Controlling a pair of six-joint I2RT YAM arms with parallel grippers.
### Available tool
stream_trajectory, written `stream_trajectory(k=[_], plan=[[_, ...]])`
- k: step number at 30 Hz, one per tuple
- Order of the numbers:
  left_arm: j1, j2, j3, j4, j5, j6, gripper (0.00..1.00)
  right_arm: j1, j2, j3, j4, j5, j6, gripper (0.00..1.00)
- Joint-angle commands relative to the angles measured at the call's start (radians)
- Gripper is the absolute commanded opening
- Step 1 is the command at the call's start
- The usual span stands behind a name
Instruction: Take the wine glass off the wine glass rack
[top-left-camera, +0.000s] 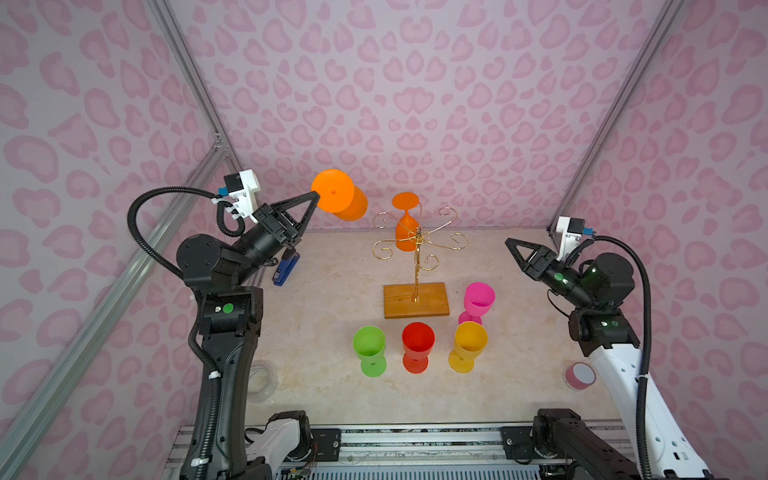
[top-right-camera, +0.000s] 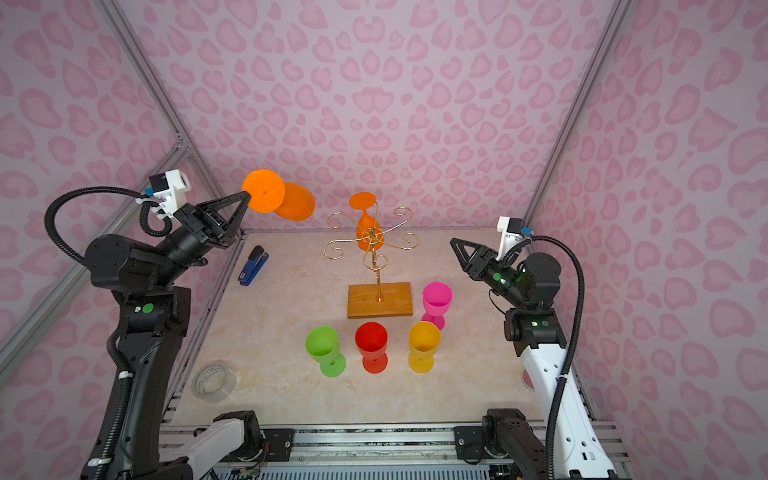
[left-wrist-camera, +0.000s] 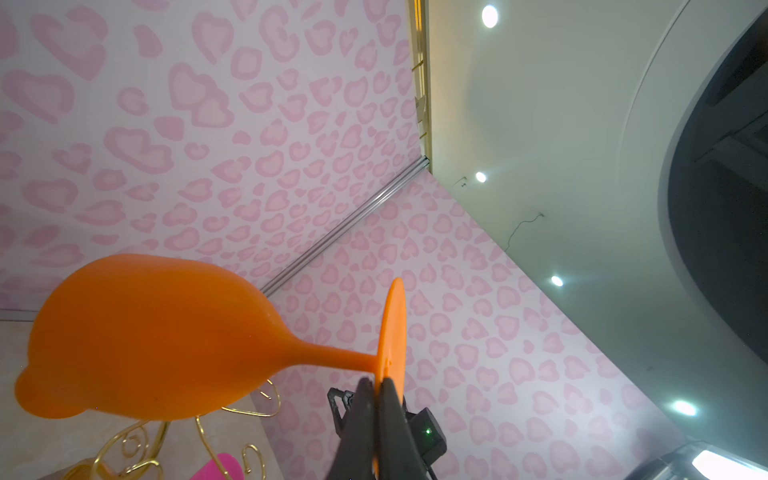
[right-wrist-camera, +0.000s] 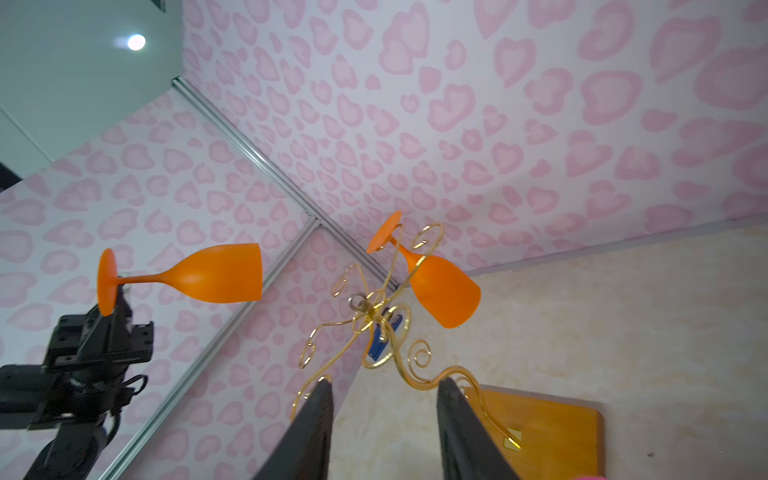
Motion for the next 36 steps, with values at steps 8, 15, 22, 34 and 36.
stream_trajectory(k=[8, 15, 22, 34, 36], plan=[[-0.268, 0.1, -0.054, 0.476, -0.056, -0.313, 0.02, 0.227, 0.152, 0.069, 0.394, -0.009, 0.094, 0.52], [-0.382, 0.173, -0.113, 0.628, -0.102, -0.378, 0.02, 0.255, 0.203, 0.062, 0.489, -0.004, 0.136, 0.53], [-0.429, 0.227, -0.128, 0.741, -0.131, -0.436, 0.02, 0.256, 0.19, 0.053, 0.438, 0.01, 0.099, 0.55], [-0.479, 0.327, -0.14, 0.897, -0.171, -0.55, 0.02, 0.255, 0.192, 0.02, 0.517, -0.004, 0.127, 0.53], [-0.485, 0.336, -0.14, 0.913, -0.174, -0.561, 0.02, 0.255, 0.195, 0.012, 0.56, -0.013, 0.147, 0.51]])
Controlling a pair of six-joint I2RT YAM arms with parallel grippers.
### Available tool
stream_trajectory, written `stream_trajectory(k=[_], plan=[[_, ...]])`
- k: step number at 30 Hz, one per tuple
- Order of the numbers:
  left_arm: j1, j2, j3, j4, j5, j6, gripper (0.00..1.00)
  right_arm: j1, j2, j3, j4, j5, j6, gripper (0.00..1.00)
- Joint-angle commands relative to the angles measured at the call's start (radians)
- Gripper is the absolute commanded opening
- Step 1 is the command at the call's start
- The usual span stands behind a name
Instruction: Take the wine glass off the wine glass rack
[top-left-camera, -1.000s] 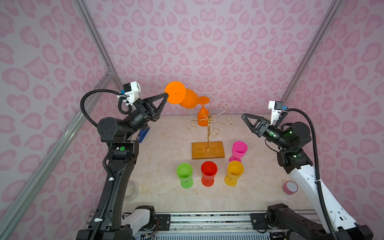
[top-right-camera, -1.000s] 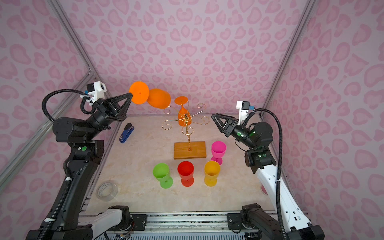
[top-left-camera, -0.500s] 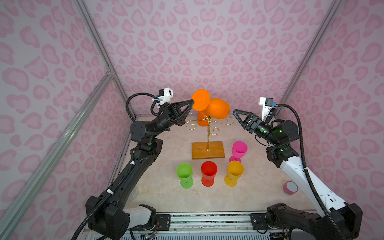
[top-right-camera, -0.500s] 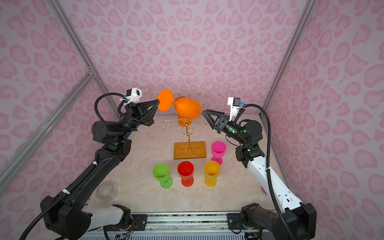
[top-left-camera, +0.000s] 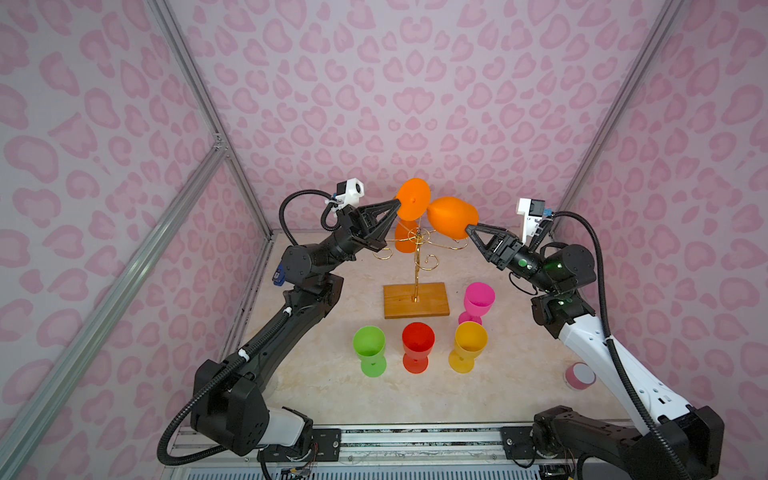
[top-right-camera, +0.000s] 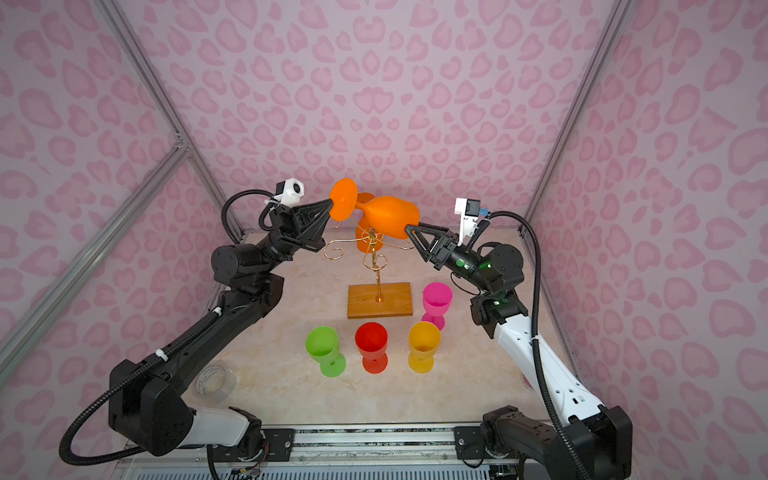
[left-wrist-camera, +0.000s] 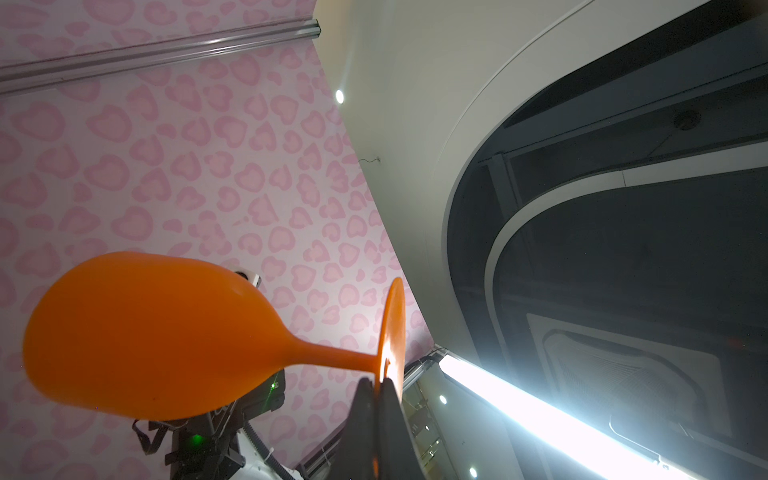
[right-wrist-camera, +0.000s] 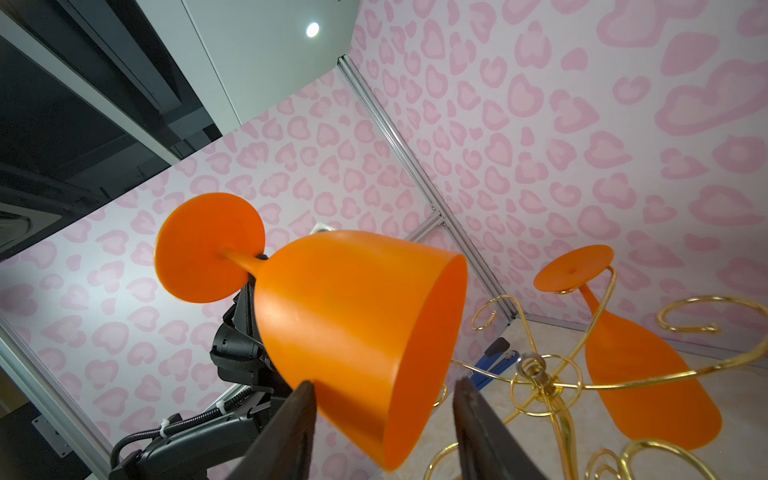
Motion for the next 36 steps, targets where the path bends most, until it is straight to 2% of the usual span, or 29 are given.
stream_trajectory(k=[1, 5, 10, 19, 21, 23, 26, 28, 29, 33, 36], plan=[[-0.007, 0.015, -0.001, 0.109, -0.021, -0.043, 0.02, 0.001, 0.006, -0.018, 0.124, -0.025, 0.044, 0.5], [-0.017, 0.036, 0.002, 0.138, -0.024, -0.07, 0.02, 0.0, 0.022, -0.036, 0.255, -0.049, 0.113, 0.47], [-0.022, 0.057, 0.008, 0.171, -0.028, -0.095, 0.02, 0.0, 0.033, -0.044, 0.33, -0.064, 0.155, 0.41], [-0.028, 0.08, 0.018, 0.204, -0.035, -0.118, 0.03, 0.0, 0.036, -0.058, 0.437, -0.095, 0.203, 0.2], [-0.031, 0.084, 0.022, 0.206, -0.032, -0.117, 0.09, 0.0, 0.036, -0.061, 0.451, -0.099, 0.209, 0.16], [-0.032, 0.089, 0.025, 0.211, -0.032, -0.118, 0.2, -0.001, 0.033, -0.062, 0.452, -0.1, 0.21, 0.11], [-0.035, 0.094, 0.034, 0.221, -0.026, -0.113, 0.32, -0.006, 0.024, -0.067, 0.457, -0.089, 0.21, 0.06], [-0.036, 0.095, 0.044, 0.215, -0.009, -0.091, 0.36, -0.015, 0.012, -0.069, 0.455, -0.071, 0.211, 0.02], [-0.036, 0.093, 0.047, 0.207, 0.001, -0.075, 0.42, -0.023, 0.002, -0.071, 0.452, -0.063, 0.211, 0.0], [-0.037, 0.08, 0.046, 0.168, 0.036, -0.004, 0.47, -0.077, -0.055, -0.06, 0.38, -0.051, 0.187, 0.0], [-0.038, 0.08, 0.045, 0.167, 0.056, 0.018, 0.47, -0.145, -0.127, -0.021, 0.163, -0.054, 0.088, 0.0]])
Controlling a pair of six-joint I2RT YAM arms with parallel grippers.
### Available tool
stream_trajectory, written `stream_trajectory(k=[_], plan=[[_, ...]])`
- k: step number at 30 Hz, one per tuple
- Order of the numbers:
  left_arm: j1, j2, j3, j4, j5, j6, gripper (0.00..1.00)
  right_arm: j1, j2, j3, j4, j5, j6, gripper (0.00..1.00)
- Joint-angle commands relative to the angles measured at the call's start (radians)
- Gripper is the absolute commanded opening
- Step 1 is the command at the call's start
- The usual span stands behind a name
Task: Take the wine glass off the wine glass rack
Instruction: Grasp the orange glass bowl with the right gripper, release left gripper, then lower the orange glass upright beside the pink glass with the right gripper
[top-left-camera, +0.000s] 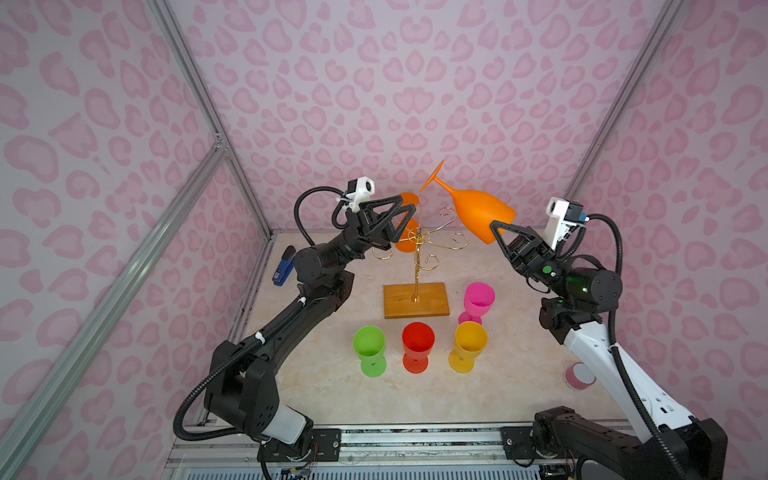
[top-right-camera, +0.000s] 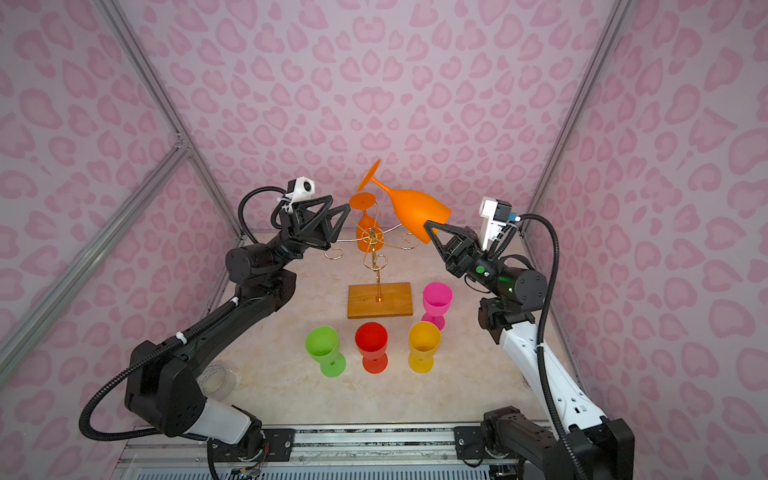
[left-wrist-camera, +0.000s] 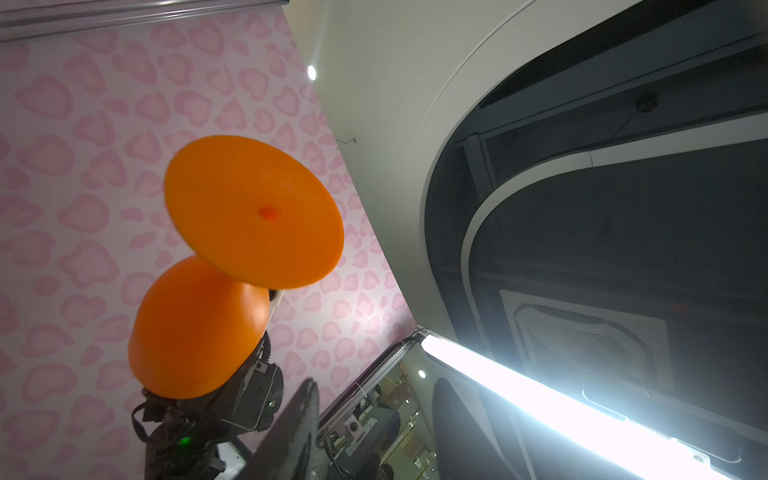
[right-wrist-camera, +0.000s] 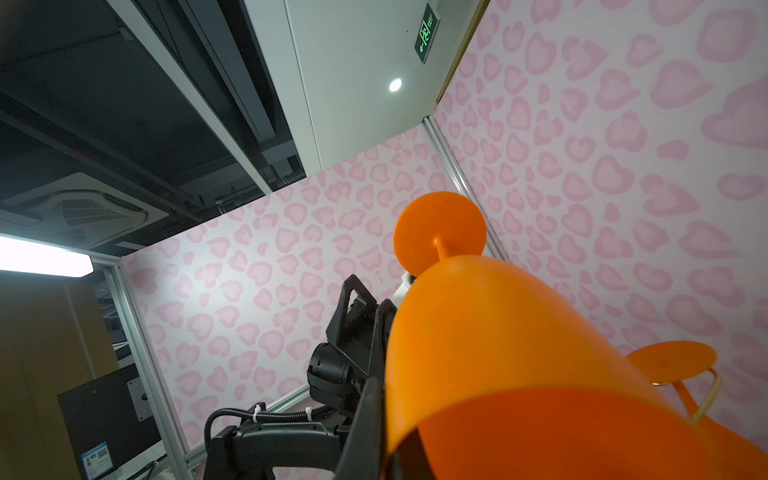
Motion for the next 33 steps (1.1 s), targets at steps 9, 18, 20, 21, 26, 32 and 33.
stream_trajectory(k=[9, 18, 20, 21, 26, 32, 33], plan=[[0.002, -0.064, 0.04, -0.124, 0.152, 0.235, 0.5, -0.155, -0.107, 0.471, -1.47, 0.47, -0.791, 0.0], [0.011, -0.165, 0.043, -0.326, 0.197, 0.415, 0.51, -0.238, 0.202, 0.634, -1.773, 0.593, -0.908, 0.0], [0.015, -0.19, 0.031, -0.357, 0.2, 0.438, 0.51, -0.233, 0.266, 0.64, -1.787, 0.587, -0.927, 0.0], [0.017, -0.201, 0.026, -0.371, 0.2, 0.449, 0.51, -0.229, 0.296, 0.646, -1.799, 0.587, -0.937, 0.0], [0.028, -0.261, 0.006, -0.481, 0.205, 0.543, 0.51, -0.183, 0.458, 0.677, -1.862, 0.566, -1.008, 0.0], [0.038, -0.29, -0.001, -0.55, 0.203, 0.595, 0.51, -0.101, 0.603, 0.71, -1.89, 0.593, -1.047, 0.0], [0.038, -0.293, -0.002, -0.558, 0.205, 0.602, 0.51, -0.095, 0.629, 0.726, -1.901, 0.592, -1.057, 0.0]])
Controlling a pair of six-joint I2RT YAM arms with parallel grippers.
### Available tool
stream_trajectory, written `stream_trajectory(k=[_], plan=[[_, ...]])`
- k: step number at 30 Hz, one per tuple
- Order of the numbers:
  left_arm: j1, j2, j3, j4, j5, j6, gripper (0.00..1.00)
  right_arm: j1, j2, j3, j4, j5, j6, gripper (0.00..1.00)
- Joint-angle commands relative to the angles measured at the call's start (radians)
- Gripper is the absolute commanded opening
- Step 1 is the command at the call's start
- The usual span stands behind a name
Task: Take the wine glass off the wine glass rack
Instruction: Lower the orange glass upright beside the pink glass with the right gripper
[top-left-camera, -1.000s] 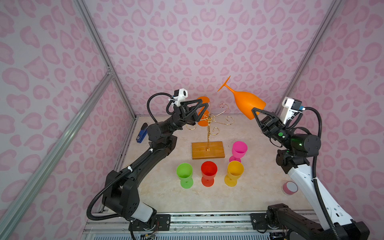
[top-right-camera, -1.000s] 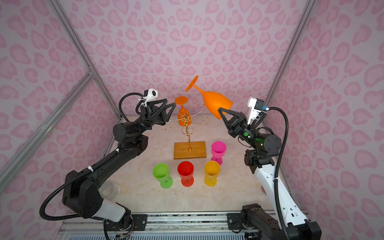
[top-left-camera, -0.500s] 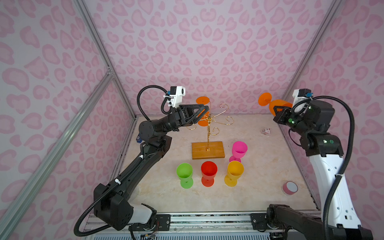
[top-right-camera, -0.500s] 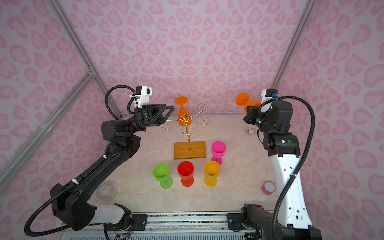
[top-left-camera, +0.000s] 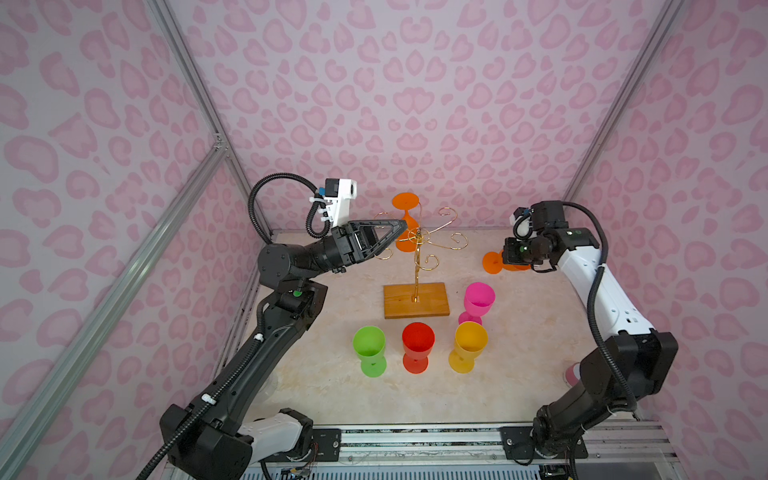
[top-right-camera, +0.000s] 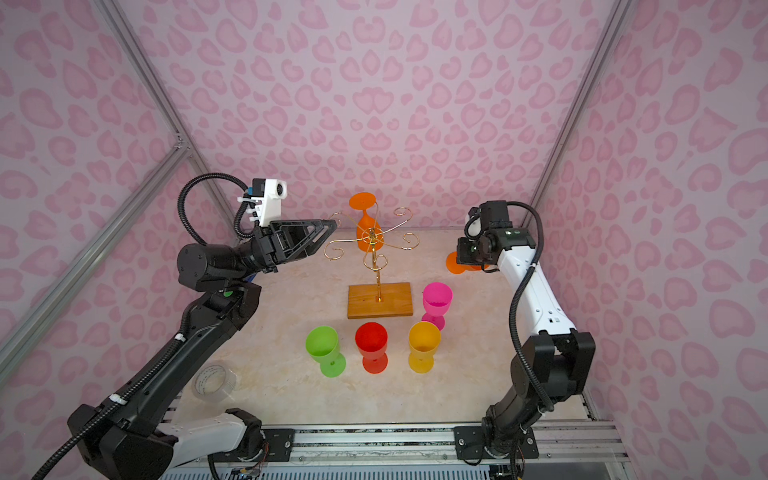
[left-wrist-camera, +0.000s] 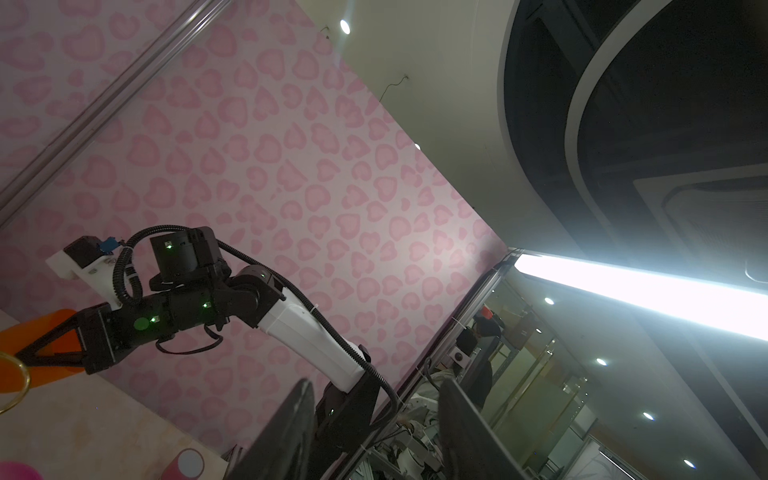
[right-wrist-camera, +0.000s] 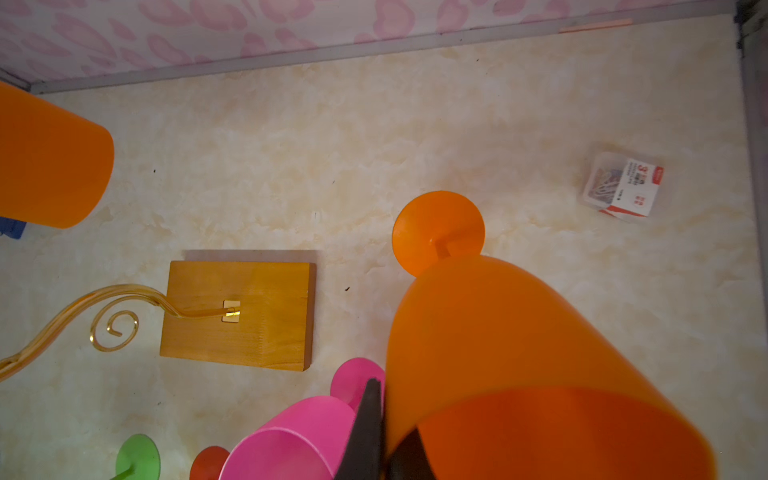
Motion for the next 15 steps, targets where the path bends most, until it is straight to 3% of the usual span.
stream_trajectory(k=[1, 8, 15], plan=[[0.003, -0.013, -0.004, -0.042, 0.014, 0.058, 0.51, 0.018, 0.07, 0.042, -0.05, 0.02, -0.055, 0.0], [0.008, -0.029, -0.013, -0.081, 0.017, 0.092, 0.51, 0.072, 0.256, 0.263, -0.227, 0.061, -0.108, 0.0], [0.011, -0.045, -0.024, -0.106, 0.018, 0.114, 0.51, 0.105, 0.337, 0.343, -0.27, 0.05, -0.121, 0.0]])
